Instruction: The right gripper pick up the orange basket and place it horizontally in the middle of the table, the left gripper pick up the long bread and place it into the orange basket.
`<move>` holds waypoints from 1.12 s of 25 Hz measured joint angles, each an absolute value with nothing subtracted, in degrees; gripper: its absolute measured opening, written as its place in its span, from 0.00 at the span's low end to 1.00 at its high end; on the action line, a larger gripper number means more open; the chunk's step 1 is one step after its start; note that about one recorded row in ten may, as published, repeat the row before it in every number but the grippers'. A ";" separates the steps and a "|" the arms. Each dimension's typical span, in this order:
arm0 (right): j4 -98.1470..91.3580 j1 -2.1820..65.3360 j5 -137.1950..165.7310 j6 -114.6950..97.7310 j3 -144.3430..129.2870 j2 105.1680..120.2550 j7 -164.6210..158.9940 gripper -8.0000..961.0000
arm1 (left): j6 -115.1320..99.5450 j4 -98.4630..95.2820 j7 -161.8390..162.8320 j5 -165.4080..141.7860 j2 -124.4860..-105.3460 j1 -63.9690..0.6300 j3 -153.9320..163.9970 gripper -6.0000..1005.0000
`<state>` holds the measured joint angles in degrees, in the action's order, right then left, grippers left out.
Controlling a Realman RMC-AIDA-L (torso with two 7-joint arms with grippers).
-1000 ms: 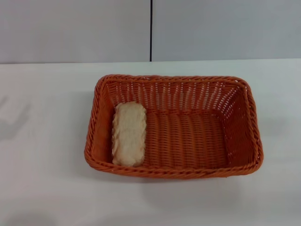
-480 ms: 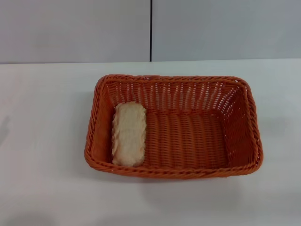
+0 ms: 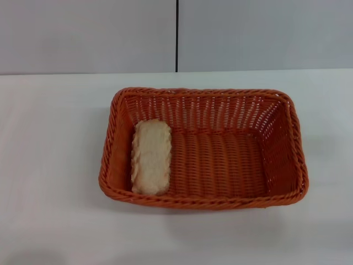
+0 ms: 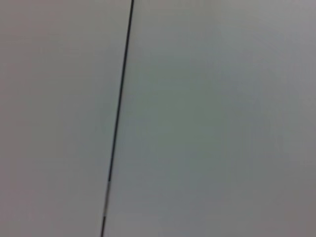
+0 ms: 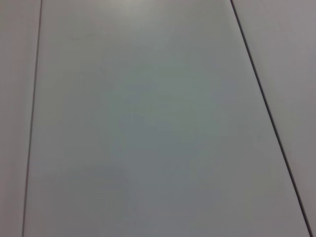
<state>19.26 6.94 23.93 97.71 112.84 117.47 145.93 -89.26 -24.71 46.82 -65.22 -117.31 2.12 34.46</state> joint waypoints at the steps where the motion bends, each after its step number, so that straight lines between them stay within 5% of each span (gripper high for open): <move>1: 19.10 7.20 23.96 97.47 112.85 117.63 145.93 0.57 | -89.05 -24.70 46.78 -65.21 -117.17 2.17 34.44 0.61; 23: 18.30 13.48 23.64 88.06 121.21 118.82 146.41 0.57 | -89.75 -20.71 43.72 -64.63 -118.16 1.62 22.42 0.05; 28: 18.58 14.20 25.75 85.04 121.61 117.89 146.59 0.57 | -90.88 -17.49 43.28 -64.61 -118.19 0.49 19.30 0.06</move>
